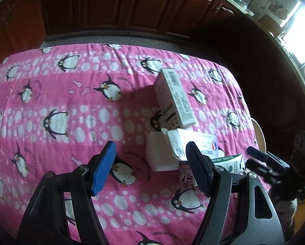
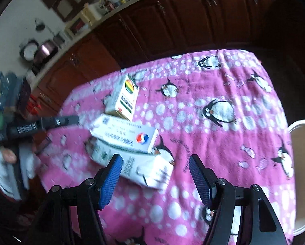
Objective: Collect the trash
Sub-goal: 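Move both open grippers back over the table toward the milk cartons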
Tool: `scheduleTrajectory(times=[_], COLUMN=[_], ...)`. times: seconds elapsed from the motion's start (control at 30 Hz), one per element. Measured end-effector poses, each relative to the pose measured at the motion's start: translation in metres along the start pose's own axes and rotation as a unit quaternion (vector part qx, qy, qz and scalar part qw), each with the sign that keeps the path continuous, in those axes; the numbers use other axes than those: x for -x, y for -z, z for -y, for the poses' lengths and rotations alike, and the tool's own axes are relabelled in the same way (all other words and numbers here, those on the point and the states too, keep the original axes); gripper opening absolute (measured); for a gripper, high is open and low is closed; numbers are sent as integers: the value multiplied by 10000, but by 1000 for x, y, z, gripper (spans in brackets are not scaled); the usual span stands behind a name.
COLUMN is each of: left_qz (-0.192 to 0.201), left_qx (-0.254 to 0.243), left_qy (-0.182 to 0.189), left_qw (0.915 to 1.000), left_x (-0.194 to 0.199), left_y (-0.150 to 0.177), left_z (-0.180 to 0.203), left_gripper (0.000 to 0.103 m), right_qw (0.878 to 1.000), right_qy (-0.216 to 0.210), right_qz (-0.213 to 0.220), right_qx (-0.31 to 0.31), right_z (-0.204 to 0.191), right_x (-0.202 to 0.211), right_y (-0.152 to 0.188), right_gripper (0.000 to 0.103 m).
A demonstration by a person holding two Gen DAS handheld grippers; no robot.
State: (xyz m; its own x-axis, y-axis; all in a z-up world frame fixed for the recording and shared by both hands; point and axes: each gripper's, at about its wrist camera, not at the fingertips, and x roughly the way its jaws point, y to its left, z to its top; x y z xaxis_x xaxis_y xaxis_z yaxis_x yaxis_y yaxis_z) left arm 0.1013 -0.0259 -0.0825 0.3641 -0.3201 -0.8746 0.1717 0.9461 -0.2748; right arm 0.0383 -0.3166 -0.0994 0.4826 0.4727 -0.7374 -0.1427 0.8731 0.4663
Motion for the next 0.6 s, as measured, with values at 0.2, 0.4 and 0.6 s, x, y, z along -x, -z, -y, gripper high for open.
scheduleTrajectory(times=[0.2, 0.4, 0.6], left_qz=[-11, -57, -83], left_qx=[135, 93, 85], left_qy=[-256, -357, -142], left_qw=[9996, 9993, 9998], left_x=[0, -5, -14], left_y=[-6, -12, -19], left_z=[-10, -10, 0], left_gripper=[70, 70, 70], right_qw=[9980, 9946, 9965], right_qy=[114, 50, 269], right_qz=[-294, -1030, -776], right_qx=[-542, -108, 177], right_z=[16, -10, -22], right_x=[-22, -33, -17], right_y=[-10, 15, 18], right_gripper=[58, 52, 53])
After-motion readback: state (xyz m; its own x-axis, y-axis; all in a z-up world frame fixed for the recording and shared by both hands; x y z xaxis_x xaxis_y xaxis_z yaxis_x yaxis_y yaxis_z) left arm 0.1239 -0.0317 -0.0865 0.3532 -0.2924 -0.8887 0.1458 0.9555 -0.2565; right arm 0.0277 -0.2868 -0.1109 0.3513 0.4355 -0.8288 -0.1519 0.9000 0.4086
